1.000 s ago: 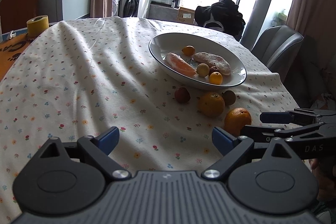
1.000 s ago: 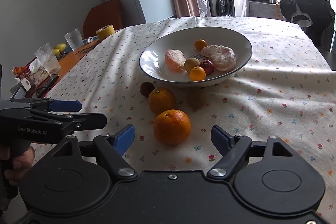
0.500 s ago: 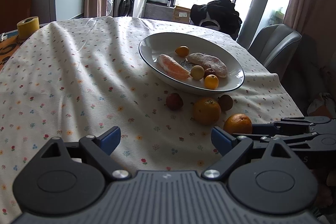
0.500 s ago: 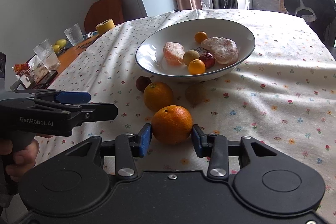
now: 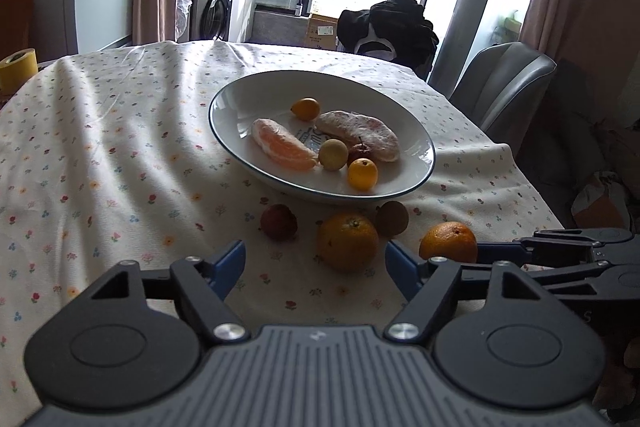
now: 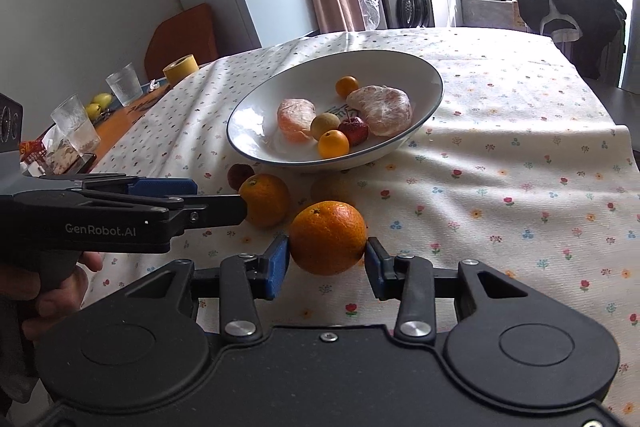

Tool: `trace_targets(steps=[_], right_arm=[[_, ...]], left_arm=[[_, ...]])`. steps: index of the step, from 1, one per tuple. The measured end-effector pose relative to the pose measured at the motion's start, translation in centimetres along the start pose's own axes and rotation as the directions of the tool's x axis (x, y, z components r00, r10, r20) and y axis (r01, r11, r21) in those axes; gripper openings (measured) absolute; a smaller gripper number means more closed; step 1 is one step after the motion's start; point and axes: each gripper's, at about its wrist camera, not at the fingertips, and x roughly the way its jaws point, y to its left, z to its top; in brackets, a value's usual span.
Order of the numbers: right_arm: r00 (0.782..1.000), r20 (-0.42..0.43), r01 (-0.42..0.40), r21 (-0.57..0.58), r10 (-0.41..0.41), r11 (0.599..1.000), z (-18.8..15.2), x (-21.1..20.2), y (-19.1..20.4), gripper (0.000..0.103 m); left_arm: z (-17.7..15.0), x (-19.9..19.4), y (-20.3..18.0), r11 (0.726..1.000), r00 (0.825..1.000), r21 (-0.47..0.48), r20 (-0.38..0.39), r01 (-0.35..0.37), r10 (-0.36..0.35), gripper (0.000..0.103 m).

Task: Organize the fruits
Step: 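Grasp the large orange with the right tool while the left tool grasps another orange, then carry both oranges in the two tools over the white bowl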

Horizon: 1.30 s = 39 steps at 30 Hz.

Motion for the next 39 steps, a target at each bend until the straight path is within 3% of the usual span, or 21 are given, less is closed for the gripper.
trace_targets(steps=[12,15,18,19,39], right_arm=[[0.999,0.032,0.018,0.02,-0.019,1.0,0.3,-1.1,-1.2,0.039],[0.999,0.039,0.023,0.024,-0.024,0.999,0.4,-1.4,-1.4,0.039],[0.999,0.04,0.026,0.03,-0.027,0.999,0.3,-1.4,-1.6,0.039],[0.999,0.041,0.026,0.031,-0.028,0.999,0.3,-1.4,-1.6,0.039],[0.995,0.101,0.01,0.023,-0.012,1.0,2.0,-1.7,-1.0,0.039]], left_arm=[[0.5,1.8,-1.3,0.999,1.0,0.024,-0.018,0.023,-0.022,0.064],[0.6,2.2,-1.4,1.0,1.0,0.02,-0.022,0.022,-0.022,0.058],[0.6,2.4,-1.4,0.999,0.999,0.02,-0.032,0.027,-0.026,0.038],[0.5,2.3,-1.4,0.999,0.999,0.016,-0.034,0.031,-0.031,0.037],[0.8,-1.8,-1.0,1.0,1.0,0.016,0.026,0.015,-0.016,0.036]])
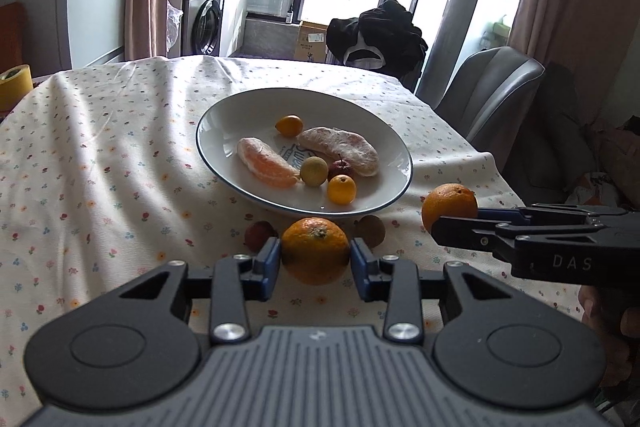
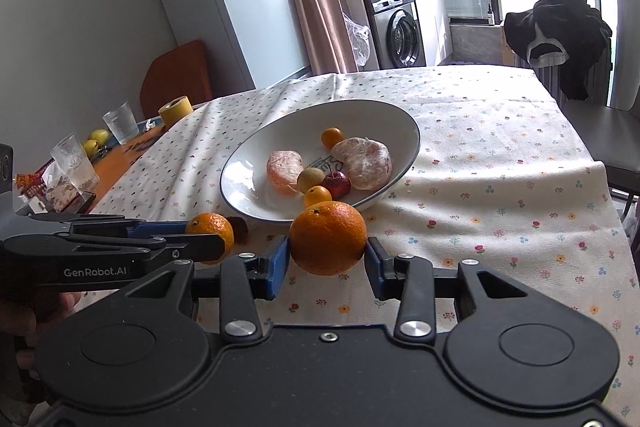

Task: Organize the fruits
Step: 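Carry both oranges in the two tools over the white bowl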

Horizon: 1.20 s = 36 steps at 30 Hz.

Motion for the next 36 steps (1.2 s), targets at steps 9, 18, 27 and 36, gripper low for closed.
trace_targets(steps=[9,18,27,36], right_arm=[[1.0,0.023,-0.001,-0.004,0.001,1.0,1.1,0.5,0.1,0.039],[0.999,0.036,0.002,-0.009,-0.002,1.0,2.3,1.2,0.1,0.039],[0.998,0.059,0.0,0.007,0.0,1.0,3.7,1.6,0.1,0.039],[0.999,0.034,-0.002,0.011,0.002,1.0,4.1,3.6,-0.1,0.039]], left_arm=[[1.4,-1.1,0.3,1.0,0.999,0.003,0.047,-0.01,0.01,0.036],[3.2,-0.3,0.6,1.0,0.997,0.006,0.075,-0.011,0.01,0.036],[4.5,1.1,1.3,1.0,0.997,-0.008,0.079,-0.021,0.022,0.036],[5.0,3.1,1.5,1.0,0.998,-0.013,0.056,-0.025,0.026,0.036]])
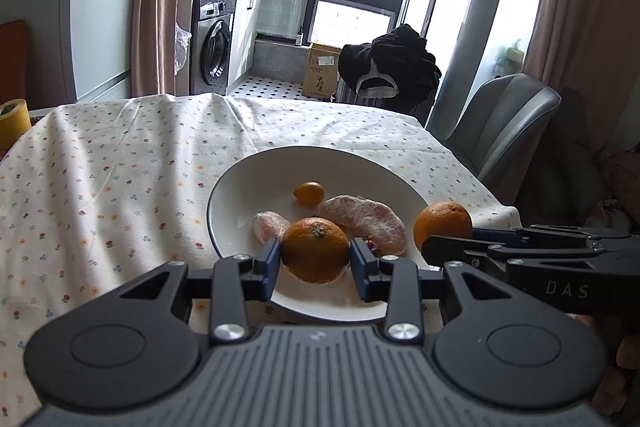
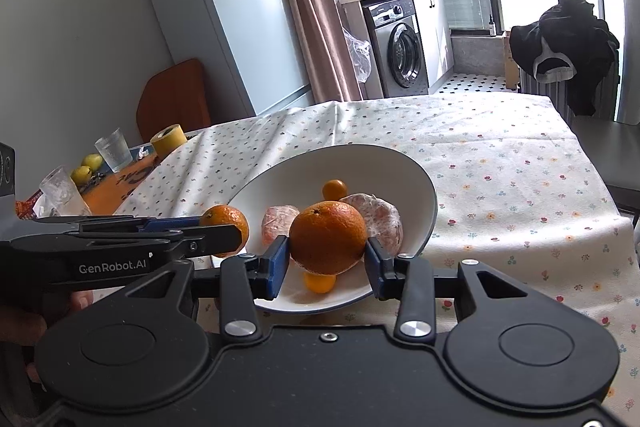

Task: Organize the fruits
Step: 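Carry both oranges in the two tools over the white bowl, then open both tools to release the two oranges into the bowl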

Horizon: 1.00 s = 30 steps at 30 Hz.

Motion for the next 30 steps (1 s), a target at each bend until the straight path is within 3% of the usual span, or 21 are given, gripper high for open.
trace_targets(steps=[13,26,28,30], right_arm=[[1.0,-0.019,0.014,0.026,-0.014,1.0,0.4,1.9,-1.1,0.039],[1.0,-0.004,-0.016,0.002,0.016,1.0,2.3,3.2,0.1,0.04],[1.0,-0.003,-0.023,-0.015,0.023,1.0,2.3,3.4,0.3,0.044],[1.0,0.003,-0.026,-0.028,0.026,0.999,2.3,3.3,0.4,0.06]], left_arm=[[0.7,0.4,1.7,0.997,0.998,-0.054,0.026,-0.061,0.063,0.041],[0.7,-0.7,2.7,0.992,0.994,-0.063,0.011,-0.107,0.107,0.056],[0.7,-1.0,2.9,0.991,0.993,-0.07,0.012,-0.114,0.115,0.058],[0.7,-1.2,3.0,0.99,0.993,-0.073,0.013,-0.119,0.121,0.06]])
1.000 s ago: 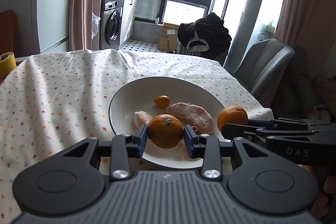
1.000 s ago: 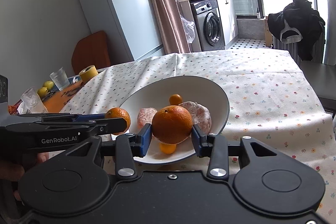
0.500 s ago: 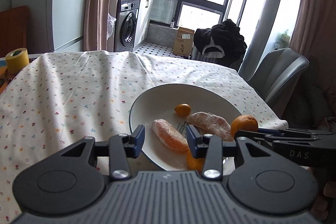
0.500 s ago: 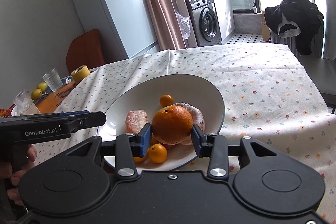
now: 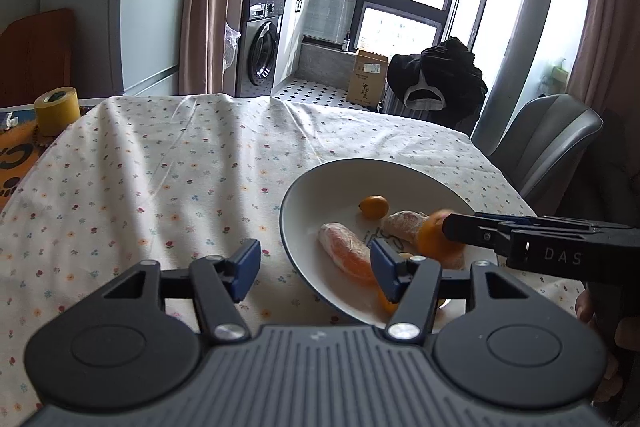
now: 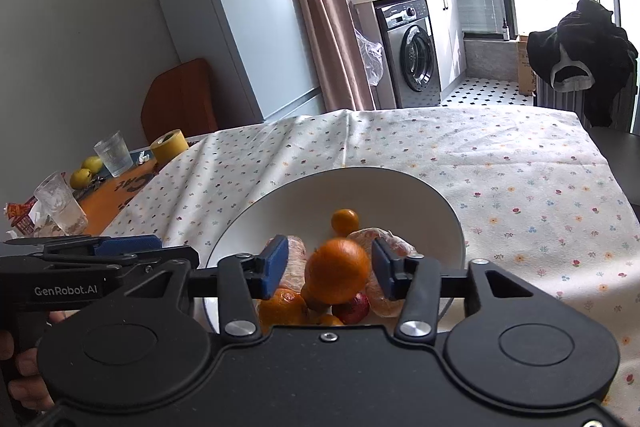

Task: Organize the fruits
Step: 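Open both tools to release the two oranges into the bowl, then withdraw both tools from the bowl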

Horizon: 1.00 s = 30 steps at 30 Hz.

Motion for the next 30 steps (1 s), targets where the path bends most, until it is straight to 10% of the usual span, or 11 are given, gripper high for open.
trace_targets(steps=[30], right_arm=[[0.997,0.047,0.064,0.03,-0.066,0.997,-3.4,-7.1,0.3,0.103]], left_arm=[[-2.7,-4.5,-1.1,0.998,0.999,0.053,0.018,-0.036,0.035,0.095]])
